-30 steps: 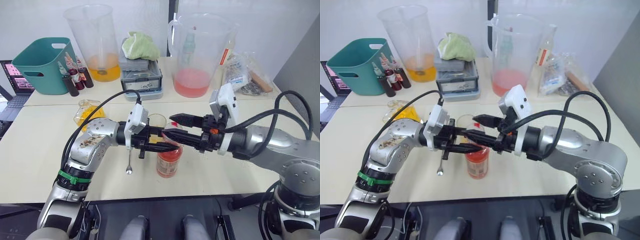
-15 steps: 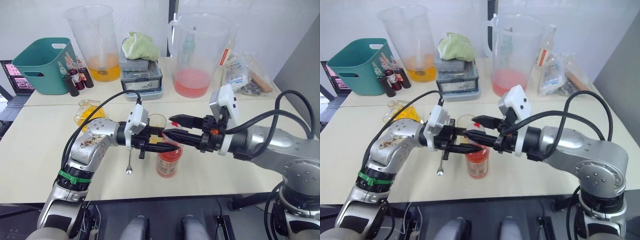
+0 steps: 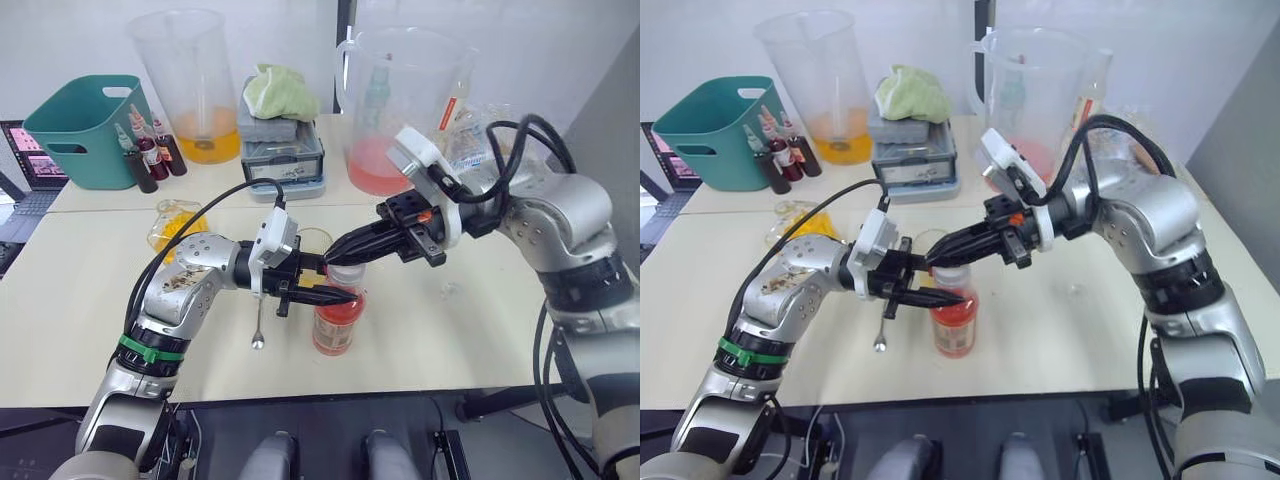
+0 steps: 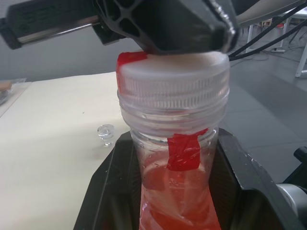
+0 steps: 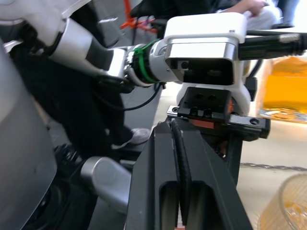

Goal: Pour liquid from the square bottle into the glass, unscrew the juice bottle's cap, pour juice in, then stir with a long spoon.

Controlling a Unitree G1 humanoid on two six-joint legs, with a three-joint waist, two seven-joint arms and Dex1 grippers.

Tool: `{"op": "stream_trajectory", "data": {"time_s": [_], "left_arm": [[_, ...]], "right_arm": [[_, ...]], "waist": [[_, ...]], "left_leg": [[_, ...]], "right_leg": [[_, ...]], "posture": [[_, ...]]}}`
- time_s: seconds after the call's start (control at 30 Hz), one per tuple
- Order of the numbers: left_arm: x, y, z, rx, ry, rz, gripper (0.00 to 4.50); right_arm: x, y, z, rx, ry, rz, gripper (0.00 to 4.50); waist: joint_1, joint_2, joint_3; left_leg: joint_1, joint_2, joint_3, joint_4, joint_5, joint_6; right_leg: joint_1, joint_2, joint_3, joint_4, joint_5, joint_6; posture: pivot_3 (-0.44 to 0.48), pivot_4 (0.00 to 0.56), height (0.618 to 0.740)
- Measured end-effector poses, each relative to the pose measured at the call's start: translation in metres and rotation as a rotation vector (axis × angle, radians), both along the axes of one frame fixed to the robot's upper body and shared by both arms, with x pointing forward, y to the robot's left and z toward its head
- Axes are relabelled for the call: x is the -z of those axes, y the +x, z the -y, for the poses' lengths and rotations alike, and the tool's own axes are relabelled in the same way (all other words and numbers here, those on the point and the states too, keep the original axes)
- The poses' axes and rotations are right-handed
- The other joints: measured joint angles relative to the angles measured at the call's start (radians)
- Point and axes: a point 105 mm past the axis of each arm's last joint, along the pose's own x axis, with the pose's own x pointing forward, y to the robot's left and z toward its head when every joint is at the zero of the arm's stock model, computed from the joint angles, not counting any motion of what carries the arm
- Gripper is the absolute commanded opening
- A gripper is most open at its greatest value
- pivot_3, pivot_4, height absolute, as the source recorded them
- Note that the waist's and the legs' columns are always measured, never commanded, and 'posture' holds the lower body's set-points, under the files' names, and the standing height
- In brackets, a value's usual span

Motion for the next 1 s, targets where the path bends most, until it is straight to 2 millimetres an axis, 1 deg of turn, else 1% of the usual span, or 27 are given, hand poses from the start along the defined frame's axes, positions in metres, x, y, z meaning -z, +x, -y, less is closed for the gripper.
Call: {"op": "stream_trajectory", "data": {"time_s": [0.1, 0.17, 0.27, 0.37, 0.43, 0.47, 0.6, 0.67, 0.77, 0.83, 1.0], "left_arm": [[0.000, 0.000, 0.000, 0.001, -0.001, 0.001, 1.45], [0.000, 0.000, 0.000, 0.001, -0.002, 0.002, 1.45], [0.000, 0.000, 0.000, 0.001, -0.002, 0.003, 1.45], [0.000, 0.000, 0.000, 0.001, -0.002, 0.003, 1.45], [0.000, -0.001, 0.001, 0.001, -0.002, 0.001, 1.45], [0.000, -0.001, 0.001, 0.001, -0.002, 0.002, 1.45], [0.000, 0.000, 0.000, -0.002, -0.001, 0.003, 1.45], [0.000, 0.000, 0.000, -0.003, -0.001, 0.003, 1.45], [0.000, 0.000, 0.000, -0.003, -0.001, -0.001, 1.45], [0.001, -0.001, 0.000, -0.002, 0.001, -0.003, 1.45], [0.000, -0.001, 0.000, 0.002, 0.000, -0.003, 1.45]], "right_arm": [[-0.001, 0.000, 0.001, -0.018, -0.007, -0.004, 0.01], [-0.006, -0.001, 0.001, -0.009, 0.013, 0.003, 0.01], [-0.026, -0.012, 0.001, 0.009, 0.097, 0.049, 0.84], [-0.044, -0.025, 0.005, 0.074, 0.192, 0.105, 1.82], [-0.043, -0.028, 0.009, 0.170, 0.218, 0.132, 2.53], [-0.037, -0.028, 0.011, 0.224, 0.213, 0.130, 2.81], [-0.009, -0.024, 0.017, 0.464, 0.179, 0.091, 2.81], [0.002, -0.023, 0.015, 0.548, 0.161, 0.086, 2.81], [0.003, -0.022, 0.014, 0.637, 0.184, 0.107, 2.81], [0.008, -0.021, 0.016, 0.696, 0.187, 0.096, 2.81], [0.010, -0.025, 0.017, 0.739, 0.204, 0.074, 2.81]], "waist": [[0.001, 0.000, 0.000], [0.001, 0.000, 0.000], [0.002, 0.000, 0.000], [0.003, 0.000, 0.000], [0.004, 0.000, 0.000], [0.005, 0.000, 0.000], [0.003, 0.000, 0.000], [0.001, 0.000, 0.000], [0.003, 0.000, 0.000], [0.004, 0.000, 0.000], [0.002, 0.000, 0.000]], "left_leg": [[-0.001, 0.000, 0.000, 0.000, 0.000, 0.000], [-0.001, 0.000, 0.000, 0.000, 0.000, 0.000], [-0.001, 0.000, -0.001, 0.000, 0.000, 0.000], [-0.001, -0.001, -0.001, 0.000, 0.000, 0.000], [-0.001, 0.000, -0.001, 0.000, 0.000, 0.000], [-0.001, -0.001, -0.001, 0.000, 0.000, 0.000], [-0.001, -0.001, -0.001, 0.000, 0.000, 0.000], [-0.001, 0.000, -0.001, 0.000, 0.000, 0.000], [-0.001, -0.001, -0.001, 0.000, 0.000, 0.000], [-0.001, -0.001, -0.001, 0.000, 0.000, 0.000], [0.000, -0.001, 0.000, 0.000, 0.000, 0.000]], "right_leg": [[-0.001, -0.001, 0.000, 0.000, 0.000, 0.000], [-0.002, -0.001, 0.000, 0.000, 0.000, 0.000], [-0.002, -0.001, 0.000, 0.000, 0.000, 0.000], [-0.002, -0.001, 0.000, 0.000, 0.000, 0.000], [-0.001, -0.001, 0.000, 0.000, 0.000, 0.000], [-0.001, -0.001, 0.000, 0.000, 0.000, 0.000], [-0.002, -0.001, 0.001, 0.001, 0.001, 0.000], [-0.002, -0.001, 0.001, 0.001, 0.001, 0.000], [-0.001, -0.001, 0.001, 0.001, 0.001, 0.000], [-0.001, -0.001, 0.001, 0.001, 0.001, 0.000], [0.000, -0.001, 0.001, 0.001, 0.001, 0.000]], "posture": [[0.000, 0.150, 0.740], [0.000, 0.150, 0.740], [0.000, 0.150, 0.740], [0.000, 0.150, 0.740], [0.000, 0.150, 0.740], [0.000, 0.150, 0.740], [0.000, 0.150, 0.740], [0.000, 0.150, 0.740], [0.000, 0.150, 0.740], [0.000, 0.150, 0.740], [0.000, 0.150, 0.740]]}}
